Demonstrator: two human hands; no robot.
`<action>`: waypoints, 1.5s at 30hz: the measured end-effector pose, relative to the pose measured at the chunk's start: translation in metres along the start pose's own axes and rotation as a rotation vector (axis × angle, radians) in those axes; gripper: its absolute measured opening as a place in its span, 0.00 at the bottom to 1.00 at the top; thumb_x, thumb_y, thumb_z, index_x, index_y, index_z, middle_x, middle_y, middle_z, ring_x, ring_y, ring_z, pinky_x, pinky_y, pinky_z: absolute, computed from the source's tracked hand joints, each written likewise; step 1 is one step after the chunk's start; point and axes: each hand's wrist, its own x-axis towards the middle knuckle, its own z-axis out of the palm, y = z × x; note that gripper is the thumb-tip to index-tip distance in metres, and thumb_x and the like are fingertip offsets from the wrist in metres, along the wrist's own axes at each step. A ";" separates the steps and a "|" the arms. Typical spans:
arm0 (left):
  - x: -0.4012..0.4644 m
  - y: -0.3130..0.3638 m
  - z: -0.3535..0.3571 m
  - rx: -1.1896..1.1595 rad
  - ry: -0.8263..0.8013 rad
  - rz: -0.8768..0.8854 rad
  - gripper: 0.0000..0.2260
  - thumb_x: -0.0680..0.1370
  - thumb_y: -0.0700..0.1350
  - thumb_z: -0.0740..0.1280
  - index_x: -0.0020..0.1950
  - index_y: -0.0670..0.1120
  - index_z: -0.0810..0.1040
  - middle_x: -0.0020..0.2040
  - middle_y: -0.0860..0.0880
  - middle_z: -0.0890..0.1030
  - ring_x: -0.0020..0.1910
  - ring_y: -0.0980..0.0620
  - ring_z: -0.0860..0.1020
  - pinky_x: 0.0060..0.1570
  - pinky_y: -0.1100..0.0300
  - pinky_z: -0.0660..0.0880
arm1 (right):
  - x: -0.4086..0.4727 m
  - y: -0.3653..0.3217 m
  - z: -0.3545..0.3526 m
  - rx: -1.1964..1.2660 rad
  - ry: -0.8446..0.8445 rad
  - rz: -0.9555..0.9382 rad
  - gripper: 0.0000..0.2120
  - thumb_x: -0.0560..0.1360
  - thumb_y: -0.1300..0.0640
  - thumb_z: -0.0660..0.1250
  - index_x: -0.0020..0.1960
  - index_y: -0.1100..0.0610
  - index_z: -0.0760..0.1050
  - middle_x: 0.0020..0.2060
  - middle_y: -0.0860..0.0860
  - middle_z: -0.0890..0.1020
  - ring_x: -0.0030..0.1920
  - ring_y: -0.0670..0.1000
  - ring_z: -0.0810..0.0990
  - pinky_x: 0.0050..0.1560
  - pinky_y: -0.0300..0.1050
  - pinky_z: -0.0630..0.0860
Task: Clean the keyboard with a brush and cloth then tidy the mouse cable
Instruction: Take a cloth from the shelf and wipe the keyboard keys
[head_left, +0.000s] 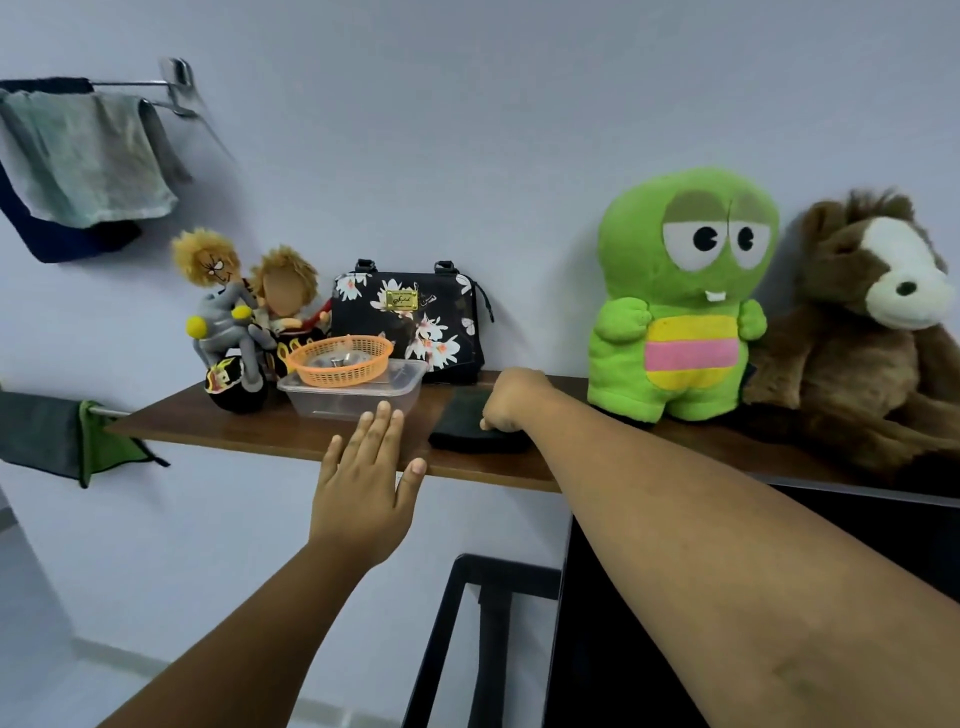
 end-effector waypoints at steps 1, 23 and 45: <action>0.000 -0.001 0.000 -0.006 0.002 0.000 0.33 0.77 0.64 0.36 0.80 0.52 0.48 0.79 0.54 0.46 0.77 0.56 0.42 0.75 0.53 0.40 | 0.001 -0.001 -0.002 -0.010 0.002 0.000 0.21 0.76 0.49 0.69 0.65 0.59 0.74 0.60 0.53 0.77 0.61 0.57 0.77 0.57 0.46 0.72; 0.005 0.033 -0.023 -0.063 0.101 0.045 0.31 0.78 0.62 0.39 0.80 0.52 0.50 0.79 0.54 0.49 0.77 0.57 0.43 0.75 0.52 0.42 | -0.041 0.035 -0.022 0.581 0.629 -0.090 0.12 0.71 0.62 0.71 0.52 0.53 0.84 0.52 0.51 0.85 0.55 0.52 0.82 0.59 0.40 0.74; -0.135 0.210 -0.004 -0.379 0.143 0.195 0.26 0.80 0.51 0.53 0.78 0.47 0.59 0.78 0.51 0.59 0.78 0.54 0.53 0.75 0.47 0.52 | -0.280 0.228 0.096 1.013 0.986 -0.239 0.10 0.72 0.69 0.73 0.50 0.59 0.83 0.47 0.53 0.81 0.53 0.47 0.81 0.54 0.39 0.76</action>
